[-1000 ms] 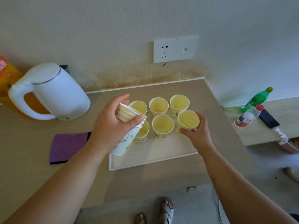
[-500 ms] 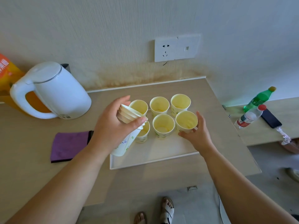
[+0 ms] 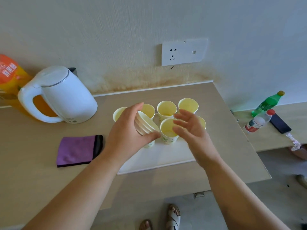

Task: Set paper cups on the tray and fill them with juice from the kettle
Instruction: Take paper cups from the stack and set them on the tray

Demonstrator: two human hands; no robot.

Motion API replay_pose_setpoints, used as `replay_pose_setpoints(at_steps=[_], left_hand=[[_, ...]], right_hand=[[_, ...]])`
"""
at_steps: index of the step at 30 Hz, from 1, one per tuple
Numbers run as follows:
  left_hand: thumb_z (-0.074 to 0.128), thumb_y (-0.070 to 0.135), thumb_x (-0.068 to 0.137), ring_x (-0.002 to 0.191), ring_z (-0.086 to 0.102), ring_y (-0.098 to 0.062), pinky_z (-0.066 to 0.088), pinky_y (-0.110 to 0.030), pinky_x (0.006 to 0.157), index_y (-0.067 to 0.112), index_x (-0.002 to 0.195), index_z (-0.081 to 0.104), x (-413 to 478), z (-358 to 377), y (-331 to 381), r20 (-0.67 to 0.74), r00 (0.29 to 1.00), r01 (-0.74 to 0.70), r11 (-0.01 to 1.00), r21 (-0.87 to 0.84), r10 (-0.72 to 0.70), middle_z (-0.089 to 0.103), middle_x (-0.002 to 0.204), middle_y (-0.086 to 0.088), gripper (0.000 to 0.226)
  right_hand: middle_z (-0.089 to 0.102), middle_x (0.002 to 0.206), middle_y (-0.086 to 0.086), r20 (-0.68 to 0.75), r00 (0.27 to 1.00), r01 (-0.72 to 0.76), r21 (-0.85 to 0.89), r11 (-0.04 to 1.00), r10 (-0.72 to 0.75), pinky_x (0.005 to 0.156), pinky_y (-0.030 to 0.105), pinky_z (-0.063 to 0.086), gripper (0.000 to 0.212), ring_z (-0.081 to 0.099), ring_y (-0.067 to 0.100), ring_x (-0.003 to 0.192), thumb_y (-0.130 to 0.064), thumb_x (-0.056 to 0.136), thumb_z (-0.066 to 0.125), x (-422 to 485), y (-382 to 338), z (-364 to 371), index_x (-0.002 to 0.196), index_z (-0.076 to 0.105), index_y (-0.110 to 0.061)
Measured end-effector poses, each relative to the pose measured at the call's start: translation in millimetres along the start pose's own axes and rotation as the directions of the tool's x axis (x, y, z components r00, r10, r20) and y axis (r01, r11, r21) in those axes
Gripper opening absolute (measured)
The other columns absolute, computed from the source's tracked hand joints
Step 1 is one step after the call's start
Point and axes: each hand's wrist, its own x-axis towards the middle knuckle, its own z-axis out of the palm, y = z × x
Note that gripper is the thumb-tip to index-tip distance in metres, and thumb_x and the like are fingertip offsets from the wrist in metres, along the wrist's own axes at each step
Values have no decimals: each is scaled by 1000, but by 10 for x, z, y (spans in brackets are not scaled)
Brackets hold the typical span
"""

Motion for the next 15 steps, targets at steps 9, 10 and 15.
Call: replay_pose_setpoints(at_steps=[9,10,15], left_hand=[[83,45,57,107,53,-11,37,-20,77,17,129,49,-142,-141,-117,-51,998,-42,994,101,47,55,123,6,84],[82,44,60,111,52,-10,35,-17,77,19,133,47,-164,-173,-134,-49,998,-26,995,97,30,54,127,6,84],[77,46,66,112,55,-14,41,-25,79,24,133,47,-275,-282,-212,-74,994,81,992,93,-75,55,127,8,77]], right_hand=[[61,119,-3,294,943,-196,110,975,156,83,27,51,49,65,11,103,-29,69,72,114,-64,657,115,53,-32],[60,121,-1,296,945,-189,138,972,142,83,28,51,47,65,13,101,-28,70,72,108,-54,688,114,55,-31],[62,113,-9,292,954,-135,204,970,72,83,32,52,9,63,15,94,-23,76,66,34,-37,881,84,65,-19]])
